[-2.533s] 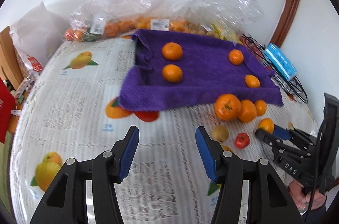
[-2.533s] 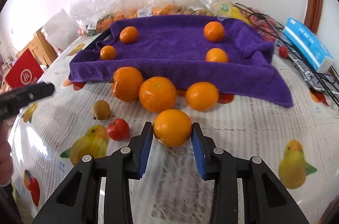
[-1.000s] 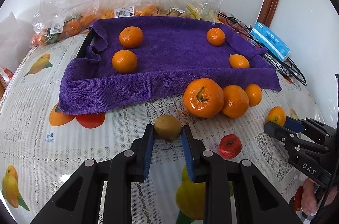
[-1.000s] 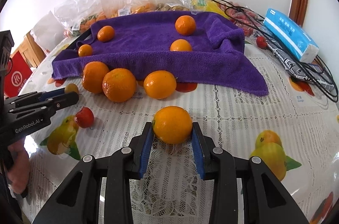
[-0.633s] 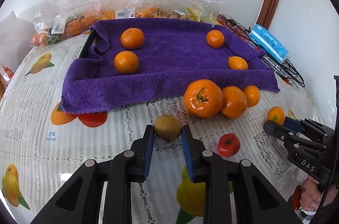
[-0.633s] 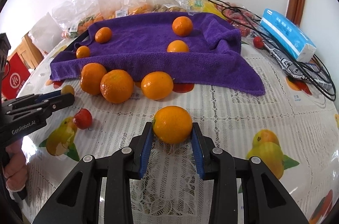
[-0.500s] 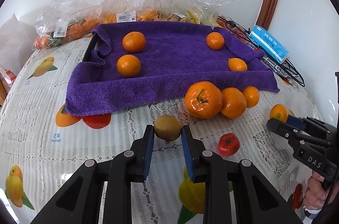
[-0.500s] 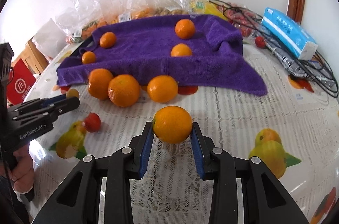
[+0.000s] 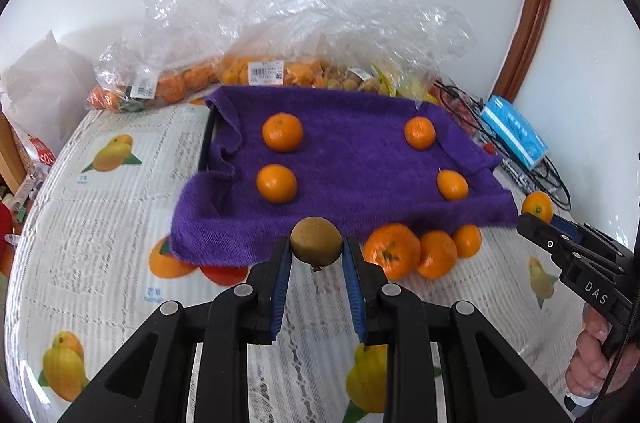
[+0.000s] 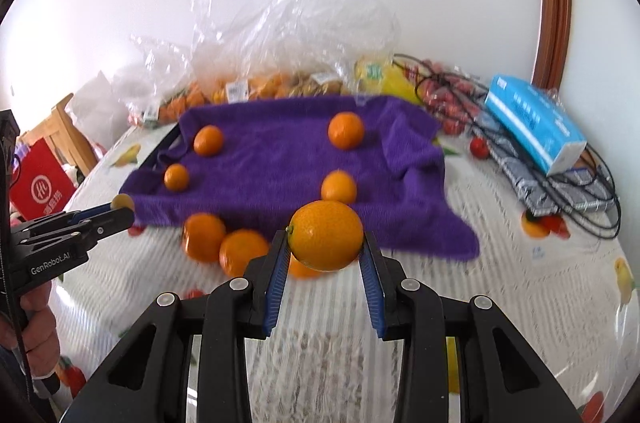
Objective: Organize fruits
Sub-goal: 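Carry the kiwi over the towel with the left tool while the right tool carries its orange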
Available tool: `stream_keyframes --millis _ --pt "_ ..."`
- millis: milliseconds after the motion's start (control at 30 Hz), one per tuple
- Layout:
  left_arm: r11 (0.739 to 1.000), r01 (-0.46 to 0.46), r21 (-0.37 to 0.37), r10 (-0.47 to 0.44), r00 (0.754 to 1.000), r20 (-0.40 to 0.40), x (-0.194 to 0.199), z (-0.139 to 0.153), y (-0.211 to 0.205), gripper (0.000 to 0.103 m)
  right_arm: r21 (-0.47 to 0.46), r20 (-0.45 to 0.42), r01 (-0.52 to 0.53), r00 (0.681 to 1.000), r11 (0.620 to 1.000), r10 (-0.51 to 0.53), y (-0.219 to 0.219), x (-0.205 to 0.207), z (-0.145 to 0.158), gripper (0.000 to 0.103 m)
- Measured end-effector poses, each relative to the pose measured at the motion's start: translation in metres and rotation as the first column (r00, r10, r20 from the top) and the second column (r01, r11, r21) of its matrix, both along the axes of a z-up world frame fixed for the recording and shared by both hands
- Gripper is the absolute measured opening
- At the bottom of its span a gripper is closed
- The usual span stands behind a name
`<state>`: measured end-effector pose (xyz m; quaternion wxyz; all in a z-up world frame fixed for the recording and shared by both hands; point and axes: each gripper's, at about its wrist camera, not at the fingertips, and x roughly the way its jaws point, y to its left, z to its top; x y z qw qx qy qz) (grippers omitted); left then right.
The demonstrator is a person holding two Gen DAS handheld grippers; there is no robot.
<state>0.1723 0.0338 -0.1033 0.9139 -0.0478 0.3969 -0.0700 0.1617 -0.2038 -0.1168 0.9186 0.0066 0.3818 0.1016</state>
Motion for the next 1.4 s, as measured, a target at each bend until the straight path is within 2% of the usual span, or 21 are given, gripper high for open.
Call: stream_keyframes --millis 233,367,733,833,1000,1133,1400 --pt "0.999 -0.050 0.010 0.050 0.998 0.046 0.024 0.018 0.008 0.025 -0.019 0.047 0.013 0.999 1.000 -0.012 0.003 0.026 0.015 0.035" --pt "0.996 -0.087 0.015 0.085 0.993 0.086 0.039 0.025 0.012 0.025 0.007 0.050 0.013 0.999 1.000 -0.013 0.005 0.044 0.016 0.035" --pt "0.992 -0.124 0.006 0.123 0.989 0.085 0.079 0.015 0.018 0.025 0.045 0.068 -0.016 0.998 0.999 0.012 0.029 0.093 0.021 0.035" --pt "0.992 -0.129 -0.009 0.130 0.988 0.083 0.081 0.007 0.023 0.025 0.066 0.065 -0.034 0.997 0.997 0.030 0.030 0.095 0.012 0.035" --pt "0.991 -0.135 -0.003 0.135 0.989 0.067 0.084 -0.003 0.024 0.025 0.039 0.035 -0.013 0.999 0.999 0.012 0.027 0.100 -0.003 0.035" --pt "0.992 -0.126 0.012 0.125 0.990 0.065 0.084 -0.005 0.019 0.025 0.042 0.043 -0.001 0.999 0.999 0.000 0.022 0.098 -0.002 0.035" --pt "0.992 -0.124 -0.008 0.124 0.991 0.055 0.085 -0.006 0.020 0.025 0.029 0.044 -0.016 0.999 0.999 0.015 0.026 0.099 -0.005 0.035"
